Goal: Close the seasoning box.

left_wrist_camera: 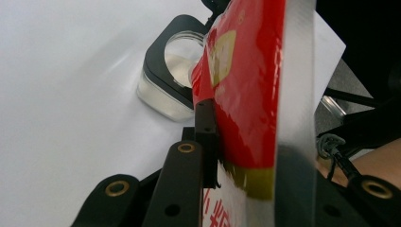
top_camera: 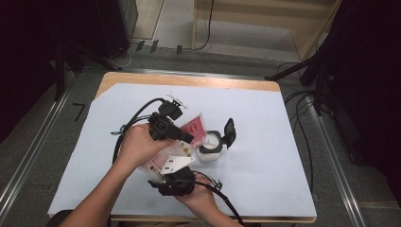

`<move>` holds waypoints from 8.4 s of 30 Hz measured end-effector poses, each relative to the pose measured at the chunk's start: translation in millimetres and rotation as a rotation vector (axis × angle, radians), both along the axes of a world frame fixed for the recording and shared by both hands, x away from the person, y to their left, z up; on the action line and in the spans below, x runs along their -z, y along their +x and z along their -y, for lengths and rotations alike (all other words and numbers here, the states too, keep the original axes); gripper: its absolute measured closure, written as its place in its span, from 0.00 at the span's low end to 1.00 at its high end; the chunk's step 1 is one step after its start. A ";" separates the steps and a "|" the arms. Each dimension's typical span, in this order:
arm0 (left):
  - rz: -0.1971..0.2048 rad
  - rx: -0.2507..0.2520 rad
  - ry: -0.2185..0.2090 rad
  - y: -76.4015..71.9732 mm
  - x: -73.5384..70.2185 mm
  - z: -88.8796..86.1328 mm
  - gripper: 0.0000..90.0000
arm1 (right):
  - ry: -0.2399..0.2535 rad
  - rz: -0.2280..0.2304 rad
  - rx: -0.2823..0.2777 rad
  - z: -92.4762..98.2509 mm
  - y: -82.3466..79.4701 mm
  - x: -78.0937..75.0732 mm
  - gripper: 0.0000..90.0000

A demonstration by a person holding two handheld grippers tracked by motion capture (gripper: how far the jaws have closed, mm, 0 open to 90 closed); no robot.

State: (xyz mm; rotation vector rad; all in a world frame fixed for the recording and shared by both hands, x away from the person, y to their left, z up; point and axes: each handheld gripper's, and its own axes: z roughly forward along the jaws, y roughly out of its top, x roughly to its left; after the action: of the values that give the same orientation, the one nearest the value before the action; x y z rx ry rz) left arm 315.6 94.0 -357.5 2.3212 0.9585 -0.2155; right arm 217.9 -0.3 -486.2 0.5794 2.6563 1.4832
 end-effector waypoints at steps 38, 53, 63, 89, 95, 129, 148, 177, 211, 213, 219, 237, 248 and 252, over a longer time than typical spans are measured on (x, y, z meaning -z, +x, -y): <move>0.119 -0.018 -0.149 -8.8 -30.8 -29.5 1.00 | 0.030 0.047 0.091 20.7 15.6 -11.4 0.65; 0.157 -0.002 -0.180 -10.1 -39.6 -48.1 1.00 | 0.082 0.003 0.176 40.6 32.0 -6.8 0.62; 0.136 0.026 -0.206 -6.8 -39.8 -60.6 1.00 | 0.085 -0.073 0.259 56.9 46.2 -4.7 0.64; 0.132 -0.109 -0.263 7.0 -39.6 -104.0 1.00 | 0.015 -0.103 0.150 50.1 40.6 -14.1 0.63; 0.148 -0.149 -0.265 19.0 -24.0 -110.0 1.00 | 0.020 -0.118 0.141 53.3 41.2 -17.3 0.62; 0.176 -0.145 -0.220 47.3 32.8 -102.9 0.99 | 0.002 -0.120 0.151 108.4 32.0 -32.7 0.58; 0.189 -0.134 -0.256 9.3 42.5 -131.4 0.88 | -0.022 -0.080 0.172 130.0 32.4 -38.9 0.58; 0.224 -0.146 -0.194 -21.7 43.9 -167.1 0.57 | -0.005 -0.105 0.190 171.2 43.6 -44.8 0.60; 0.177 -0.246 -0.219 -24.7 50.0 -217.8 0.56 | 0.033 -0.161 0.283 218.7 71.8 -44.4 0.91; 0.177 -0.248 -0.217 -23.4 50.5 -218.6 0.56 | 0.038 -0.170 0.280 218.6 73.6 -44.0 0.91; 0.178 -0.258 -0.210 -20.7 51.4 -219.7 0.56 | 0.043 -0.175 0.274 232.4 72.1 -47.9 0.95; 0.181 -0.275 -0.198 -19.8 54.3 -220.8 0.55 | 0.094 -0.143 0.391 228.5 93.3 -51.2 1.00; 0.191 -0.285 -0.209 -22.9 54.0 -226.8 0.56 | 0.108 -0.131 0.417 213.3 94.5 -53.8 1.00; 0.189 -0.279 -0.202 -22.7 54.6 -225.7 0.56 | 0.109 -0.138 0.428 211.8 93.1 -54.6 1.00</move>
State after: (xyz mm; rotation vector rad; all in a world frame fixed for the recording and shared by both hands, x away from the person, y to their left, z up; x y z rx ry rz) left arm 292.9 319.8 -412.1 1.9604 1.0964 0.0209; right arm 311.0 -212.1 -431.6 1.2087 2.3399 1.5032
